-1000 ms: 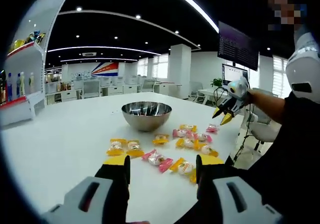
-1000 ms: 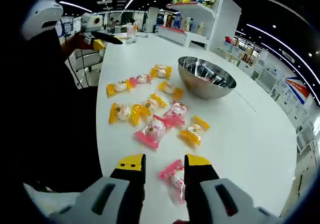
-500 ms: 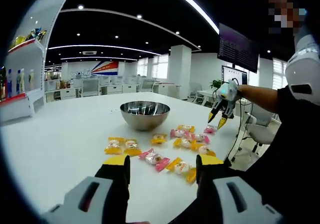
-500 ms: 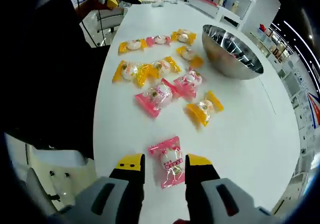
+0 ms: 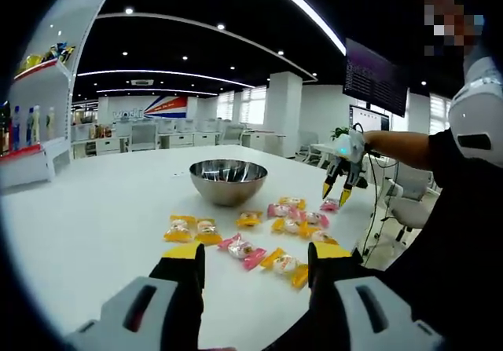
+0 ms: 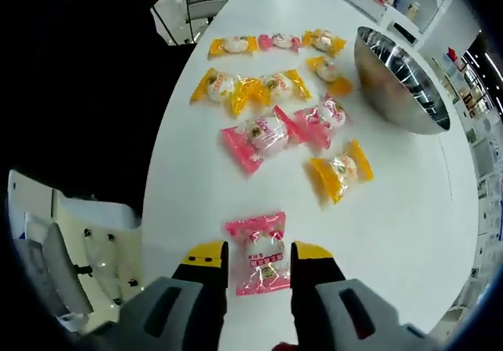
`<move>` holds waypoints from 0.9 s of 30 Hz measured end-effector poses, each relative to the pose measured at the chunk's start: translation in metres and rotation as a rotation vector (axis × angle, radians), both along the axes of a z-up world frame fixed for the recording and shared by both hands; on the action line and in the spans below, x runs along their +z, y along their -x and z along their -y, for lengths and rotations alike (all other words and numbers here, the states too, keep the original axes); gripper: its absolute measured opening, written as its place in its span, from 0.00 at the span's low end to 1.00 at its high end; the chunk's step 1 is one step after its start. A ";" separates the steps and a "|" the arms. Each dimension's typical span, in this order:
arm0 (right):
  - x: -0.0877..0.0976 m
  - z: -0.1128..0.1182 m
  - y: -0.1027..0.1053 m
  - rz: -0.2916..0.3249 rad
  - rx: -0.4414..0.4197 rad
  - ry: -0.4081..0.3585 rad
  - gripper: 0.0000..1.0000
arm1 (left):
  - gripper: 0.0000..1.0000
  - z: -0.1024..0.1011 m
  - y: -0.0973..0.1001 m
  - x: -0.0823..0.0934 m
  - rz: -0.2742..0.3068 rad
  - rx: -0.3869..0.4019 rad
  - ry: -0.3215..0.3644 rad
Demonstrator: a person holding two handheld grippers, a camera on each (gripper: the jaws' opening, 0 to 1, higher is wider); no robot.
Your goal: Pick up the marshmallows scattered on the table and place them into the bowl on the table
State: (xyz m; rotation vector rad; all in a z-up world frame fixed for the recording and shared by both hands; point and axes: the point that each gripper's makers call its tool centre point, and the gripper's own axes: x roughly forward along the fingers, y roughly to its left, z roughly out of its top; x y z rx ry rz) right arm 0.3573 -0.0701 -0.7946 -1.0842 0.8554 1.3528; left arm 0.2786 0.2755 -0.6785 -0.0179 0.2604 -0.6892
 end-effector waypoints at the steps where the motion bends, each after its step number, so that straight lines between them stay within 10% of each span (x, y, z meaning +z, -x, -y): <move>1: -0.001 0.001 0.000 -0.003 0.003 0.005 0.30 | 0.53 0.000 0.000 0.000 -0.001 0.000 -0.001; 27: -0.007 0.000 -0.009 -0.005 -0.088 -0.071 0.20 | 0.53 0.000 0.001 -0.001 -0.010 0.003 -0.002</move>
